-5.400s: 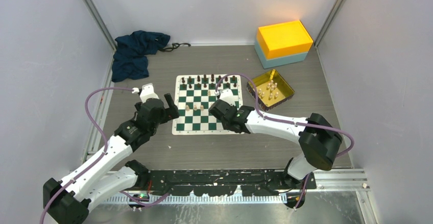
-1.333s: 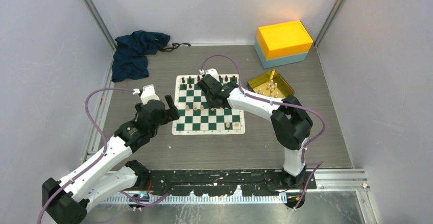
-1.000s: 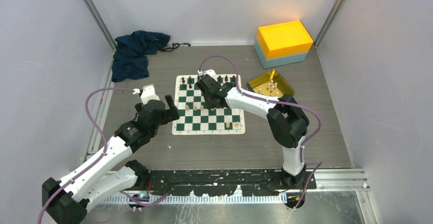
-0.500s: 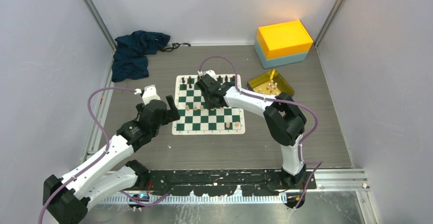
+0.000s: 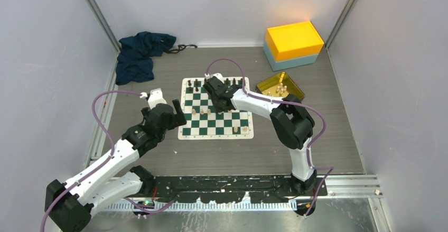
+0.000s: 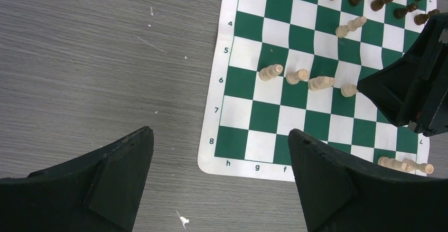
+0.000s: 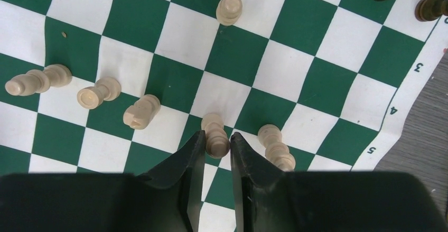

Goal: Set up the chess pieces on the board
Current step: Pick up the chess piece from the chessboard.

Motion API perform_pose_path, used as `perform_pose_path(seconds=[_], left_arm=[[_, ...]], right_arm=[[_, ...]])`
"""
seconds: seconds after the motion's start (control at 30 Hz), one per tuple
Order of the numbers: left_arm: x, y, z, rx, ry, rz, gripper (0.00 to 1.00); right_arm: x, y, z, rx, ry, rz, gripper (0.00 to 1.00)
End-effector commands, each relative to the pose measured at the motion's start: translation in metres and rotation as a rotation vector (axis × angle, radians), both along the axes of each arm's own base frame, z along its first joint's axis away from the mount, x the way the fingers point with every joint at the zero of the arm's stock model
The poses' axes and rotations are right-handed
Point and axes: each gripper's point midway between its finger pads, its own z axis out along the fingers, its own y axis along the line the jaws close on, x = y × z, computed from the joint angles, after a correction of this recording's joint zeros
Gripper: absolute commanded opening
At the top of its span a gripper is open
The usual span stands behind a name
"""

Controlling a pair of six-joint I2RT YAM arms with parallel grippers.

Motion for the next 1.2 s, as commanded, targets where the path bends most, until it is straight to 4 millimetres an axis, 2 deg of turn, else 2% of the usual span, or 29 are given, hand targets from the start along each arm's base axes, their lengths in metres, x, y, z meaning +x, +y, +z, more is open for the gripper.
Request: perform_pose_path(seconds=[0.0, 0.2, 0.53, 0.87, 1.17], left_arm=[[0.008, -0.001, 0.010, -0.010, -0.054, 0.020, 0.99], [0.008, 0.000, 0.010, -0.013, -0.054, 0.022, 0.99], [0.006, 0.002, 0.010, -0.012, -0.054, 0.029, 0.99], [0.004, 0.007, 0.014, -0.006, -0.061, 0.043, 0.99], [0.002, 0.009, 0.017, -0.006, -0.067, 0.047, 0.99]], right_arm=[[0.013, 0.014, 0.021, 0.060, -0.051, 0.007, 0.25], [0.012, 0.013, 0.024, 0.065, -0.059, 0.006, 0.12], [0.013, 0.011, 0.039, 0.074, -0.082, 0.006, 0.01], [0.010, 0.005, 0.057, 0.080, -0.106, 0.000, 0.01], [-0.009, 0.007, 0.070, 0.066, -0.121, 0.026, 0.01]])
